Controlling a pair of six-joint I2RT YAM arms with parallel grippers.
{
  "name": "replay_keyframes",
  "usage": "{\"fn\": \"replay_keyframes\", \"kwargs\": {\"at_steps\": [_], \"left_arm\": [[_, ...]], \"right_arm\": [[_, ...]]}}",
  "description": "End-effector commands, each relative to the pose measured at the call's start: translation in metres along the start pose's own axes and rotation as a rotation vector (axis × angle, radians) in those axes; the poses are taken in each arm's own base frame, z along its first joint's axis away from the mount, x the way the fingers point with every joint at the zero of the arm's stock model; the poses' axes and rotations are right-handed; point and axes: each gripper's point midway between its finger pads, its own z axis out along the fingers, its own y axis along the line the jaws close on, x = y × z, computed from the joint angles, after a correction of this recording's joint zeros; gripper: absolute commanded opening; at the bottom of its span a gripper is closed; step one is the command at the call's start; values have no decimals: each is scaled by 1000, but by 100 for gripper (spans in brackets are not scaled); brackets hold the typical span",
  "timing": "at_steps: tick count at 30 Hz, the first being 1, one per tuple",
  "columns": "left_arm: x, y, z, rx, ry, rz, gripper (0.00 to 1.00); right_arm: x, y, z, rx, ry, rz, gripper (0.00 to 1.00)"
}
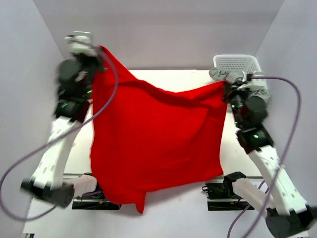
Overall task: Fold and stack the t-shirts
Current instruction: Flatten out the tshirt, then fold the flattened tshirt in 1/3 of the way
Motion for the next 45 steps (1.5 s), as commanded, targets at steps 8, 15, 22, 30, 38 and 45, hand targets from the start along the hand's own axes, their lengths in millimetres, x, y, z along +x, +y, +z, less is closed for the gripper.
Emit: {"fn": "replay_keyframes", "kwargs": {"at_steps": [8,15,22,30,38,45], "left_arm": [[250,42,72,-287,385,-15,0],[357,64,121,-301,549,-27,0],[406,84,162,-263,585,-77,0],[424,82,173,-165,595,-129,0],[423,76,157,-126,656,-205,0],[401,42,89,-51,719,-313,0]], "right_arm": [[165,-43,90,268,229,49,0],[236,-49,168,222,406,26,0],[247,-53,254,171,414,12,0],[258,-61,330,103,349,-76,0],[266,-55,324,38,381,-79,0],[259,-62,301,63,410,-139,0]]}}
